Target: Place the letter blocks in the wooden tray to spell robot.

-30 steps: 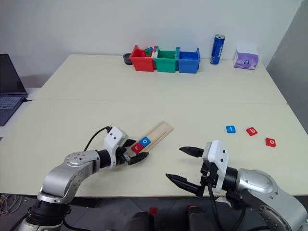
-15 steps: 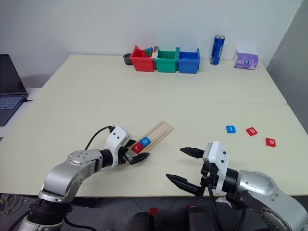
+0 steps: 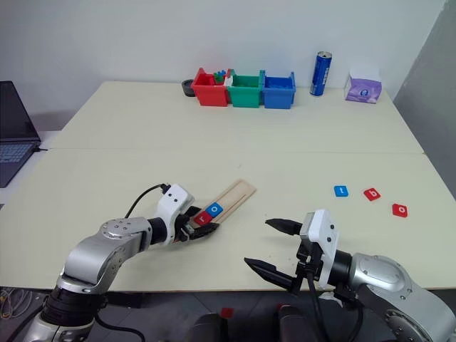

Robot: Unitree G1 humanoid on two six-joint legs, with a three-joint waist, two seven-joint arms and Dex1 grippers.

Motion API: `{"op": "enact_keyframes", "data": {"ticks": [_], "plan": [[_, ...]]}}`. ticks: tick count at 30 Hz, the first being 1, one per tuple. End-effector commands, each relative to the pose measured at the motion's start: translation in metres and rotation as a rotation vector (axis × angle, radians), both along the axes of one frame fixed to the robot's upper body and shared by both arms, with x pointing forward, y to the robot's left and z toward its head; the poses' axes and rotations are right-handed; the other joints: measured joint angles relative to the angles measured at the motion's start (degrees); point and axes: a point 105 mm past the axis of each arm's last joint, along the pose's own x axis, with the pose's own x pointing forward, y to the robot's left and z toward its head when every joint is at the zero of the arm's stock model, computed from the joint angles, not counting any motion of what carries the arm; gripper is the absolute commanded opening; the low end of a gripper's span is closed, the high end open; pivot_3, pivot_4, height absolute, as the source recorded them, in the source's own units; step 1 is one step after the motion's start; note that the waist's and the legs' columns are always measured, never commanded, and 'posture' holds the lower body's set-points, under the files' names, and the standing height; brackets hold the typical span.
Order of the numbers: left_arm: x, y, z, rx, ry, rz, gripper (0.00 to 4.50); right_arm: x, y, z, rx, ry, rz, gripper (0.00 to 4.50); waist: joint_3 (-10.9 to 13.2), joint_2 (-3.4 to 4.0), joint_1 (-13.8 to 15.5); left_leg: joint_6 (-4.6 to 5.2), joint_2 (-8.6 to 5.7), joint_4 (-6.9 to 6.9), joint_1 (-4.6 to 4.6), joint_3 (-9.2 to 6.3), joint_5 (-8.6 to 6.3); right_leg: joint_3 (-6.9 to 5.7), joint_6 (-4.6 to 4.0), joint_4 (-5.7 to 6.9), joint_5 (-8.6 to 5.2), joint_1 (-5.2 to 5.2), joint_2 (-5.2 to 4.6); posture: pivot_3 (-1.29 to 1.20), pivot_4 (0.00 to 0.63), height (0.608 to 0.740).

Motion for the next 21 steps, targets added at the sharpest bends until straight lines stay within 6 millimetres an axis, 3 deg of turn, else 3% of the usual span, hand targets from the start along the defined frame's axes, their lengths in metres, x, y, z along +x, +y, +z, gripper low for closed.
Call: {"op": "enact_keyframes", "data": {"ticks": [1,5,10,13,21], "plan": [[0.002,0.012,-0.008,0.013,0.032,0.022,3.38,-0.005,0.004,0.011,0.016,-0.049,0.024,4.5,0.0,0.0,0.0,0.0,0.0,0.0,0.01,0.0,0.0,0.0,0.0,0.0,0.0,0.01,0.0,0.0,0.15,0.74],[0.004,0.003,0.0,-0.004,-0.02,-0.138,3.38,0.002,0.001,0.009,-0.001,-0.087,-0.019,4.5,0.0,0.0,0.0,0.0,0.0,0.0,0.03,0.0,0.0,-0.02,0.0,0.03,0.0,0.01,0.0,0.0,0.15,0.74],[0.001,-0.008,0.004,0.054,-0.084,-0.464,3.38,0.017,-0.01,0.0,-0.048,-0.175,-0.161,4.5,0.01,0.01,0.34,-0.01,-0.02,0.0,-0.02,0.03,0.0,-0.03,-0.01,-0.02,0.0,-0.01,0.01,0.0,0.15,0.74],[0.002,-0.016,0.005,0.101,-0.121,-0.666,3.38,0.014,-0.014,-0.009,-0.07,-0.155,-0.173,4.5,0.01,0.01,0.79,-0.01,-0.03,0.01,-0.14,0.06,0.0,-0.03,-0.01,-0.16,0.0,-0.05,0.0,0.0,0.15,0.74],[0.021,-0.038,0.001,0.135,-0.193,-0.86,3.38,-0.011,-0.015,-0.022,-0.091,-0.02,-0.097,4.5,0.01,0.01,1.25,0.03,-0.02,0.01,-0.25,0.06,-0.02,-0.02,-0.29,-0.41,0.17,-0.04,0.07,0.0,0.15,0.74]]}}
